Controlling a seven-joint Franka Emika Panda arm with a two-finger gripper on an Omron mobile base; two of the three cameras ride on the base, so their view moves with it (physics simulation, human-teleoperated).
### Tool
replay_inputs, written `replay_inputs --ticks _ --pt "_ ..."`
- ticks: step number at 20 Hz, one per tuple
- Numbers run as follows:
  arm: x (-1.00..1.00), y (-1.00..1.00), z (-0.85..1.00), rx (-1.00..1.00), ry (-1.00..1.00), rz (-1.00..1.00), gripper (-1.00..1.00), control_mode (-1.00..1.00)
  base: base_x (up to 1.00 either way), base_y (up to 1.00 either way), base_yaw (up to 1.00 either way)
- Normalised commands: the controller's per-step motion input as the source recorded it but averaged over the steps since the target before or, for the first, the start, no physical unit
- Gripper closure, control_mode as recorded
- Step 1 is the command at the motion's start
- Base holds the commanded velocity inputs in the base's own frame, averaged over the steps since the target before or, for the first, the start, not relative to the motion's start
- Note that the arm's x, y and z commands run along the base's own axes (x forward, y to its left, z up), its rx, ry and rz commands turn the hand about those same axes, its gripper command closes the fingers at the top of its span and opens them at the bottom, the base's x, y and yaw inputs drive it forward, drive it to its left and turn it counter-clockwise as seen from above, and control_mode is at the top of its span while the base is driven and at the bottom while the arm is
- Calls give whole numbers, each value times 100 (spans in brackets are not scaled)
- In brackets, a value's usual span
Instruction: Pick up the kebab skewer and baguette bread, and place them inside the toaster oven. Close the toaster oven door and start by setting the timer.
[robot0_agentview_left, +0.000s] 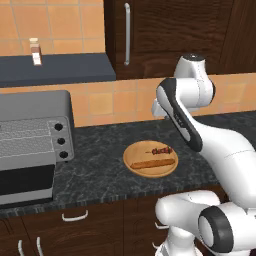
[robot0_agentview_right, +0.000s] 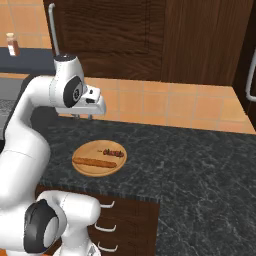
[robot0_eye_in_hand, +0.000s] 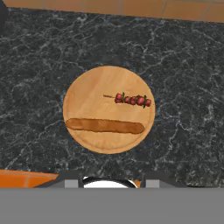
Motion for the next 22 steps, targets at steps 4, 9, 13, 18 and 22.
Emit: replay_inputs --ticks 4,9,13,18,22 --pt "-61 -7 -2 0 -1 -1 -100 -100 0 0 0" --pt "-100 -31 0 0 -3 -11 -100 -100 0 0 0" --pt "-92 -6 0 0 0 -8 -100 -100 0 0 0" --pt "-27 0 0 0 0 -2 -100 -100 0 0 0" --pt "-5 0 0 0 0 0 -100 100 -23 31 0"
